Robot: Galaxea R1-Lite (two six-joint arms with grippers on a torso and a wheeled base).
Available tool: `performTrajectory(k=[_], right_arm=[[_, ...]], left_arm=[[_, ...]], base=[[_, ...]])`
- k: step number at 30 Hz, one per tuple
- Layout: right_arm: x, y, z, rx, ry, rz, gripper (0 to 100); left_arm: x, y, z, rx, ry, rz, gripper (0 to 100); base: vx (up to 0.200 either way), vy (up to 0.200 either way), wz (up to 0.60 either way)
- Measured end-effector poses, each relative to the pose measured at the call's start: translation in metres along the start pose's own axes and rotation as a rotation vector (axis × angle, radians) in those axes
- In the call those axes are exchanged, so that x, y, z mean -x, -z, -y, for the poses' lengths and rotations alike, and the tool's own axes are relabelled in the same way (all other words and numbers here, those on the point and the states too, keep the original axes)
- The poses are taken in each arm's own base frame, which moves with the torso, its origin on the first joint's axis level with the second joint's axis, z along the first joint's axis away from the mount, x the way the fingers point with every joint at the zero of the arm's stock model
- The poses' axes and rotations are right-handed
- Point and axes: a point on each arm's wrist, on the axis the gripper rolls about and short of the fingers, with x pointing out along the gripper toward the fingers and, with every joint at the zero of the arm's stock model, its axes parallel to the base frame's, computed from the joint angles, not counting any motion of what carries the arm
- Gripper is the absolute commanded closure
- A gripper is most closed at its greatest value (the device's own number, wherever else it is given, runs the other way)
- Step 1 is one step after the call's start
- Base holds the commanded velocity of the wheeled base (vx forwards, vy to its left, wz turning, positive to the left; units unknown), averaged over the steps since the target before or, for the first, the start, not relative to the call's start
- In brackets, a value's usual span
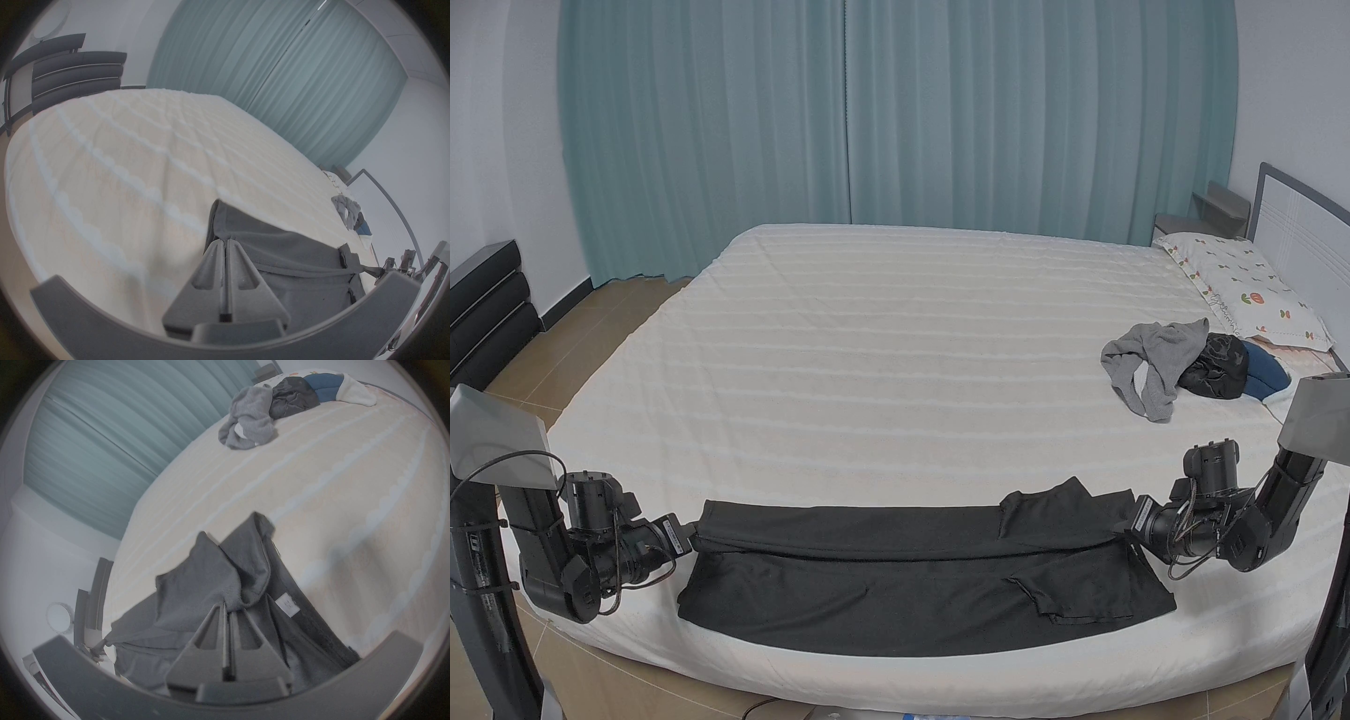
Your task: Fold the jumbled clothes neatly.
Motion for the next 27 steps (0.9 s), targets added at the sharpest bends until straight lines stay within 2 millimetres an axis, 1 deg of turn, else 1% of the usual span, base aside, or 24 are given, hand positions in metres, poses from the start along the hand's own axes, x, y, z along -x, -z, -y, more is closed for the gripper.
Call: performTrajectory(k=[5, 6, 7, 8, 13, 17, 20, 22, 27], right_arm=[[-0.007, 0.01, 0.008, 0.015, 0.032, -0.041, 100], [-0.008, 0.012, 0.009, 0.015, 0.037, -0.048, 100], [-0.009, 0.013, 0.01, 0.014, 0.041, -0.052, 100], [-0.009, 0.013, 0.01, 0.014, 0.042, -0.054, 0], [-0.009, 0.013, 0.011, 0.006, 0.039, -0.048, 0], [-0.002, 0.005, 0.008, 0.0, 0.019, -0.01, 0], [0.004, -0.009, 0.002, -0.005, -0.009, 0.041, 0], [0.005, -0.016, -0.002, -0.004, -0.026, 0.066, 0], [-0.001, -0.029, -0.007, -0.018, -0.058, 0.098, 0]], left_arm=[[-0.002, 0.009, -0.005, -0.001, -0.005, -0.011, 100], [-0.003, 0.011, -0.006, 0.001, -0.008, -0.02, 0], [-0.003, 0.013, -0.007, 0.004, -0.012, -0.027, 0], [-0.003, 0.014, -0.007, 0.005, -0.014, -0.031, 0], [-0.003, 0.017, -0.009, 0.011, -0.02, -0.044, 0], [-0.002, 0.015, -0.01, 0.021, -0.022, -0.036, 0], [-0.002, 0.007, -0.009, 0.04, -0.016, -0.007, 0], [-0.005, 0.001, -0.008, 0.056, -0.008, 0.013, 0], [-0.02, -0.012, -0.004, 0.115, -0.013, -0.003, 0]], base=[[0.0, 0.0, 0.0], [0.0, 0.0, 0.0], [0.0, 0.0, 0.0], [0.0, 0.0, 0.0], [0.0, 0.0, 0.0], [0.0, 0.0, 0.0], [0.0, 0.0, 0.0], [0.0, 0.0, 0.0], [0.0, 0.0, 0.0]])
